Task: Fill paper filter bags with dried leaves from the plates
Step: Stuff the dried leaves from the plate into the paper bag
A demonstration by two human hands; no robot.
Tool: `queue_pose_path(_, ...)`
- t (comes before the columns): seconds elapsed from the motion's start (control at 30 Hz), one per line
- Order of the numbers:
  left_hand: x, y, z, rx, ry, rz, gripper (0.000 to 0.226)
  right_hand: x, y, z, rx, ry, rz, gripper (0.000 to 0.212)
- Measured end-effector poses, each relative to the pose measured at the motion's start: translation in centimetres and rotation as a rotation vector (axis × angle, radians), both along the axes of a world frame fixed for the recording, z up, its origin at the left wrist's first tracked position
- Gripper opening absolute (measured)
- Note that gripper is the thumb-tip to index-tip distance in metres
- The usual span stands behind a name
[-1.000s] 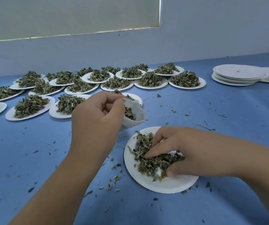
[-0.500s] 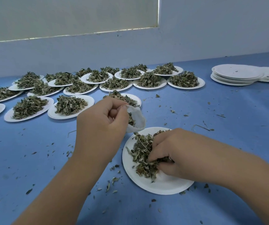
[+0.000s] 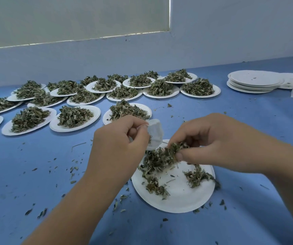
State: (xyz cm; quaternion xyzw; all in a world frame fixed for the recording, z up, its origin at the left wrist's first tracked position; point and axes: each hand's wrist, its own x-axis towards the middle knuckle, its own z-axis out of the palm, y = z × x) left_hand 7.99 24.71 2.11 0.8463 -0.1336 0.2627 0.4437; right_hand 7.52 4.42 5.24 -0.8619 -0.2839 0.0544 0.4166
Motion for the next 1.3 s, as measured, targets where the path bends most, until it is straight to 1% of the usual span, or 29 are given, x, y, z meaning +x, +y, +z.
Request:
queue_pose_path(0.03, 0.0, 0.0, 0.0, -0.002, -0.002, 0.001, 0.023, 0.1, -0.3, 0.1, 0.012, 0.024, 0.009, 0.014)
queue_pose_path(0.17, 0.0, 0.3, 0.3, -0.029, -0.014, 0.018, 0.022, 0.3, -1.3, 0.3, -0.011, 0.095, 0.046, 0.025)
queue_pose_path(0.23, 0.1, 0.4, 0.4, -0.045, -0.024, 0.034, 0.022, 0.4, -1.6, 0.6, 0.011, 0.122, 0.067, 0.028)
queue_pose_path(0.33, 0.1, 0.4, 0.4, -0.055, -0.027, 0.039, 0.021, 0.3, -2.2, 1.1, 0.106, 0.161, 0.097, 0.027)
queue_pose_path(0.4, 0.0, 0.3, 0.4, -0.056, -0.028, 0.034, 0.022, 0.2, -2.5, 1.3, 0.134, 0.168, 0.100, 0.027)
queue_pose_path(0.6, -0.1, 0.3, 0.5, -0.039, -0.037, 0.044, 0.025, 0.2, -2.7, 1.5, 0.083, 0.251, 0.147, 0.015)
queue_pose_path(0.67, 0.0, 0.5, 0.6, -0.038, -0.046, 0.060, 0.023, 0.3, -2.9, 1.5, 0.100, 0.262, 0.134, 0.017)
queue_pose_path(0.87, 0.1, 0.8, 0.8, -0.069, -0.049, 0.077, 0.021, 0.5, -4.0, 1.6, 0.170, 0.293, 0.150, 0.032)
queue_pose_path(1.03, 0.1, 0.6, 0.6, -0.047, -0.060, 0.078, 0.020, 0.7, -4.2, 1.4, 0.189, 0.291, 0.149, 0.041)
queue_pose_path(1.2, 0.1, 0.5, 0.5, 0.022, -0.068, 0.088, 0.019, 0.5, -4.0, 1.5, 0.268, 0.296, 0.209, 0.033)
queue_pose_path(1.3, 0.0, 0.4, 0.4, 0.054, -0.078, 0.080, 0.017, 0.5, -3.8, 1.6, 0.265, 0.302, 0.204, 0.033)
